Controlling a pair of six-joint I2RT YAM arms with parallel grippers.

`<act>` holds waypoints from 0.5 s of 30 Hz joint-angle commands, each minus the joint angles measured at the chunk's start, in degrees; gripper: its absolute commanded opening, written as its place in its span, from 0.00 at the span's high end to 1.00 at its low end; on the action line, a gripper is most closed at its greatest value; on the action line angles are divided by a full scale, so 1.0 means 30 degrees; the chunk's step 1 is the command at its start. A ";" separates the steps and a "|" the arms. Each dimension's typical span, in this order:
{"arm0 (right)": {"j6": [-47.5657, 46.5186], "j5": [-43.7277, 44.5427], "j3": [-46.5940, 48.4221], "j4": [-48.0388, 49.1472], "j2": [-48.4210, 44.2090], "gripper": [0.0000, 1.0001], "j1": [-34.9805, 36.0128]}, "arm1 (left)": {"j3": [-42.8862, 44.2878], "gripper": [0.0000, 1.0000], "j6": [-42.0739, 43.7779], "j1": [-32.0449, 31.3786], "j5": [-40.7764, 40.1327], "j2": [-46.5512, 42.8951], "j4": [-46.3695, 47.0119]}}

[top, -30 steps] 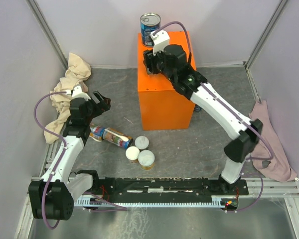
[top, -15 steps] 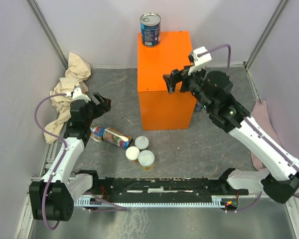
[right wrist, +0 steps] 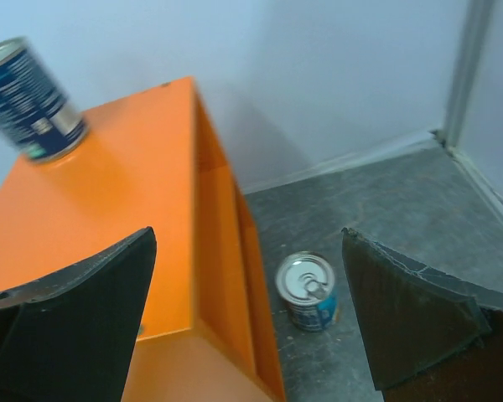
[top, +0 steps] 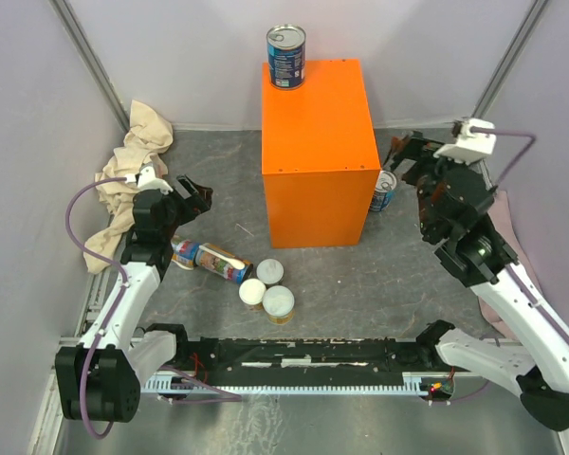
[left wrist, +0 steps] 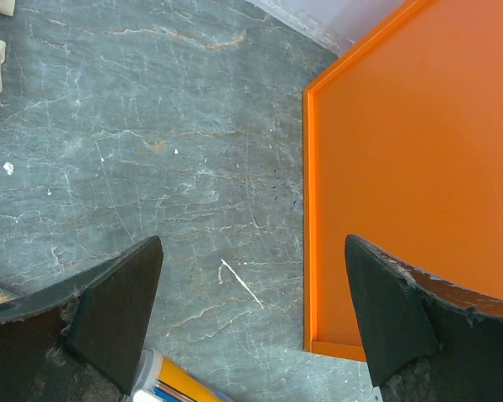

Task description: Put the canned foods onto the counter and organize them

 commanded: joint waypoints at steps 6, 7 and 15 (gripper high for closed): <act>0.3303 0.4384 -0.1146 -0.1433 -0.0668 0.01 -0.2945 | 0.0209 0.05 -0.0576 0.0124 0.0687 -0.0510 0.0964; 0.4230 0.3878 -0.1303 -0.1958 -0.0520 0.01 -0.3573 | 0.0186 0.05 -0.0612 0.0102 0.0713 -0.0531 0.0989; 0.8921 -0.3252 -0.2217 -0.4372 0.2179 0.01 -0.9559 | 0.0182 0.05 -0.0700 0.0122 0.0879 -0.0440 0.1078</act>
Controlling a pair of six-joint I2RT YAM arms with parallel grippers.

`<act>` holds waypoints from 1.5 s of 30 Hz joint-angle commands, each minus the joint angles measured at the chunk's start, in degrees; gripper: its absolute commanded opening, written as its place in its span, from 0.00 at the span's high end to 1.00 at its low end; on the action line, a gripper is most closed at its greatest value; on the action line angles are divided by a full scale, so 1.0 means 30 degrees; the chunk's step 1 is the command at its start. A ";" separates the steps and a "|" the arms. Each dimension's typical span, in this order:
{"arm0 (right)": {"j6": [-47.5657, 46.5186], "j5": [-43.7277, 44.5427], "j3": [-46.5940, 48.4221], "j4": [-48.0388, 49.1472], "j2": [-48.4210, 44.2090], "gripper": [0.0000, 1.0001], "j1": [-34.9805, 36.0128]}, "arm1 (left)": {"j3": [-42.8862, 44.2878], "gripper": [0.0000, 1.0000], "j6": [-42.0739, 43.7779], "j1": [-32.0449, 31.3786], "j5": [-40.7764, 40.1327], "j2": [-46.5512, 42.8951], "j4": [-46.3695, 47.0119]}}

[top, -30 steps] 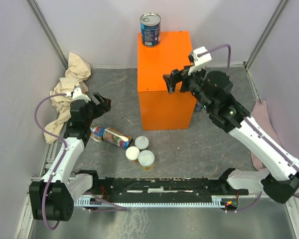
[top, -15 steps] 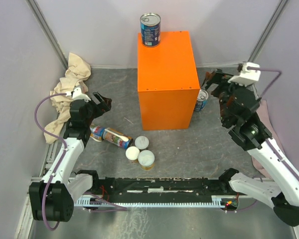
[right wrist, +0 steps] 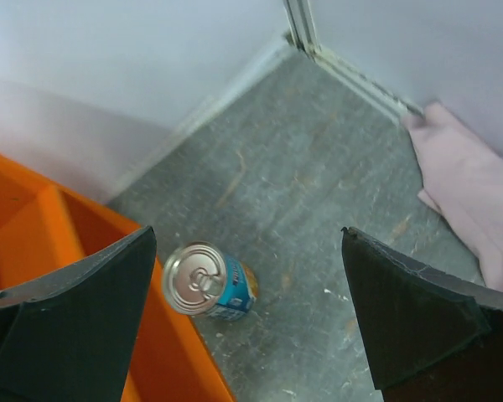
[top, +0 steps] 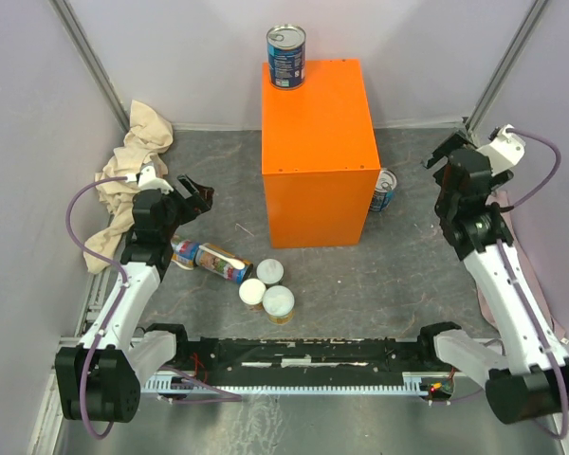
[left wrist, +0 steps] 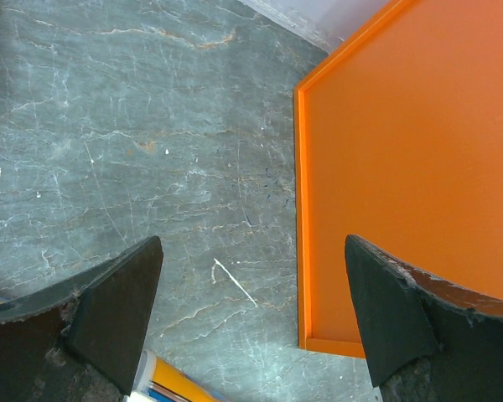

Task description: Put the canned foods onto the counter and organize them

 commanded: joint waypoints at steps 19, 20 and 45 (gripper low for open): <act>0.4418 -1.0136 0.2026 -0.0999 0.8630 0.00 -0.2937 | 0.0091 0.05 -0.0841 0.0124 0.0348 -0.0222 0.1020; 0.4388 -1.0219 0.2158 -0.0956 0.8840 0.01 -0.2912 | 0.0094 0.05 -0.0833 0.0117 0.0313 -0.0234 0.1020; 0.2759 -1.0178 0.5021 -0.1201 1.3939 0.00 -0.1462 | 0.0149 0.05 -0.0694 0.0125 0.0015 -0.0014 0.1020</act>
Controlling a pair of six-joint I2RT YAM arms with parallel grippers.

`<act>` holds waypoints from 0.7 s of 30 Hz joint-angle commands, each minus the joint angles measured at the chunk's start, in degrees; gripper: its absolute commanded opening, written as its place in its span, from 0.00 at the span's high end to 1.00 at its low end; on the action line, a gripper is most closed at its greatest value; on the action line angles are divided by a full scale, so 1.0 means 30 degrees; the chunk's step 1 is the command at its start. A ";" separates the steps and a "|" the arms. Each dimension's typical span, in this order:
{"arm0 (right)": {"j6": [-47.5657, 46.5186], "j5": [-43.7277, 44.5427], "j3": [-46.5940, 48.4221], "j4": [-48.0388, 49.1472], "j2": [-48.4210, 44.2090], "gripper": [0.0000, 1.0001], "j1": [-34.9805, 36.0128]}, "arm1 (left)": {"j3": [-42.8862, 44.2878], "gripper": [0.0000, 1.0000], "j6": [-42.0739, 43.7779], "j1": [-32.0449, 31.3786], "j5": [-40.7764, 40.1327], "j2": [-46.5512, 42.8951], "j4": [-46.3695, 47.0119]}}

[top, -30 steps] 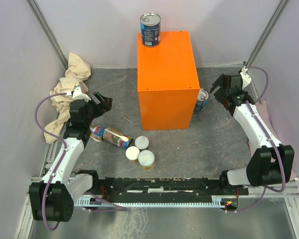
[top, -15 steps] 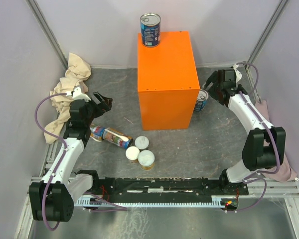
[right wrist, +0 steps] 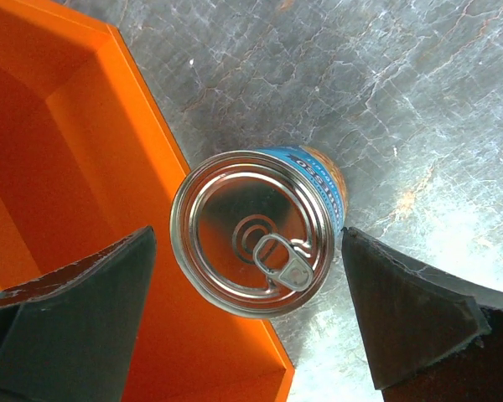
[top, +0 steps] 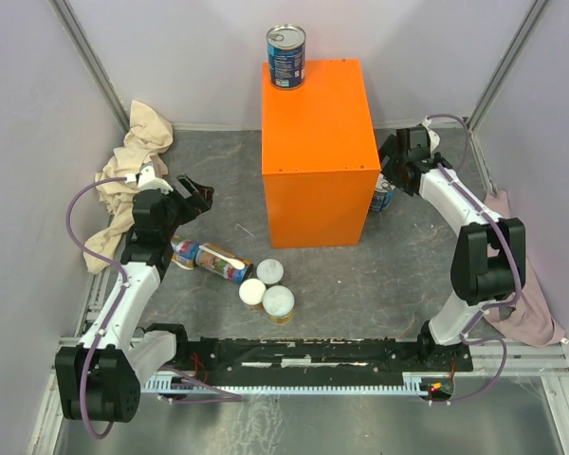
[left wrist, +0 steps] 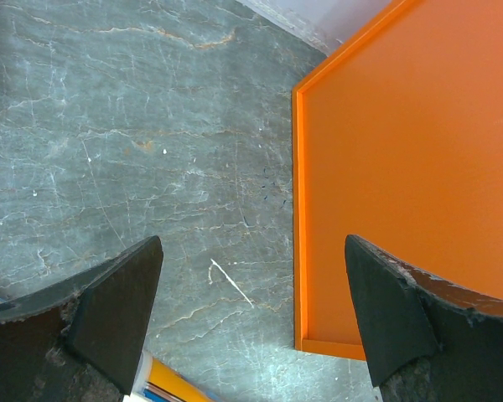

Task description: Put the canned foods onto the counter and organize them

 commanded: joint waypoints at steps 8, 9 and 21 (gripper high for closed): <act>-0.0757 0.0419 0.0925 0.0542 0.1366 0.00 0.0583 | 0.0200 0.05 -0.0381 0.0124 0.0117 -0.0041 0.0940; -0.0791 0.0484 0.0963 0.0545 0.1471 0.00 0.0624 | 0.0200 0.05 -0.0352 0.0124 0.0096 -0.0043 0.0940; -0.1735 0.1498 0.1202 0.0519 0.2195 0.00 0.1225 | 0.0233 0.05 -0.0278 0.0124 0.0094 -0.0068 0.0940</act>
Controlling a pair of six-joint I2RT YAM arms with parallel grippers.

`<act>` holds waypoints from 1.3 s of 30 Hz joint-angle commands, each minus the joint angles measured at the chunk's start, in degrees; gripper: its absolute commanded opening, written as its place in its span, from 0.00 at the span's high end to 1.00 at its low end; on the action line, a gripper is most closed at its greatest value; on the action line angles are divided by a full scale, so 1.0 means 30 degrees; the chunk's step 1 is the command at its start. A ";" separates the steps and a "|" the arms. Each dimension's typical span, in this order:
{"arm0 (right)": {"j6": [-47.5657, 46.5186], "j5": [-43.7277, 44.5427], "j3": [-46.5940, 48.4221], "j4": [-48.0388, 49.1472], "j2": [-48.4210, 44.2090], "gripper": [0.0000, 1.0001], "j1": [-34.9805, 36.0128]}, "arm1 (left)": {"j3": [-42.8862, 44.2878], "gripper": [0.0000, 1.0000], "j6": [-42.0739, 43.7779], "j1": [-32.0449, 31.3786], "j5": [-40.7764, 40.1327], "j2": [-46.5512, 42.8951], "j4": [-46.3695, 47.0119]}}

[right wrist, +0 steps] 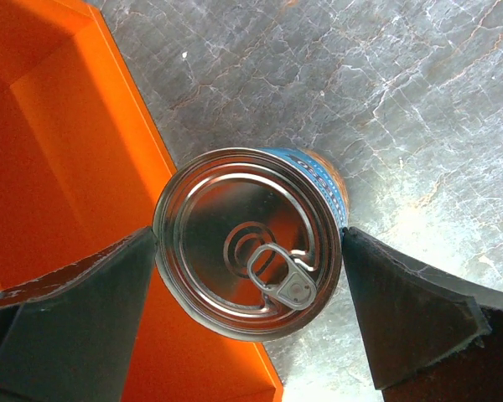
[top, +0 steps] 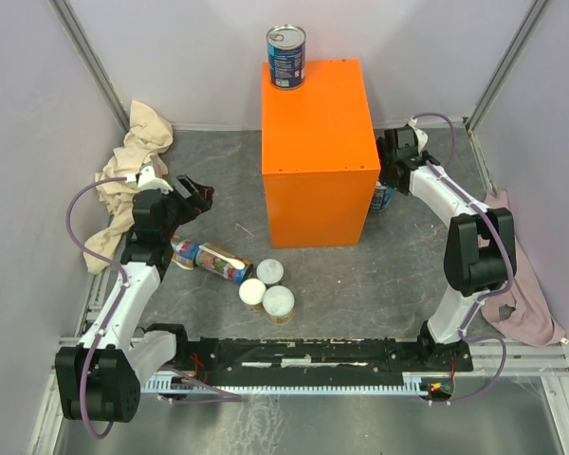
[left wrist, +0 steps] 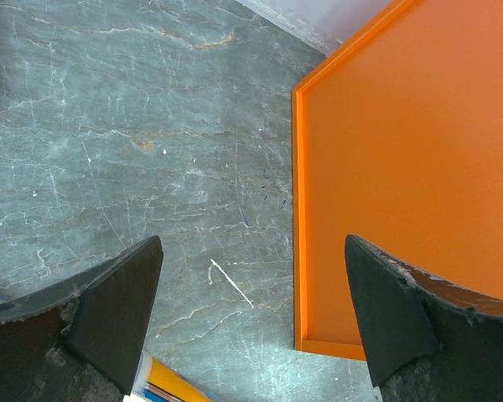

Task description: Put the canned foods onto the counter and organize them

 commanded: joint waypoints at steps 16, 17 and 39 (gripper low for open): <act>-0.1980 0.1352 -0.0635 0.0884 -0.0961 0.00 0.0473 | 0.0200 0.05 -0.0293 0.0124 0.0228 -0.0014 0.0977; -0.2066 0.1287 -0.0697 0.0984 -0.1021 0.00 0.0471 | 0.0204 0.05 -0.0293 0.0124 0.0232 -0.0014 0.1002; -0.3442 -0.0173 -0.1052 0.2106 -0.2011 0.00 0.0675 | 0.0109 0.05 -0.0293 0.0131 0.0207 -0.0101 0.0991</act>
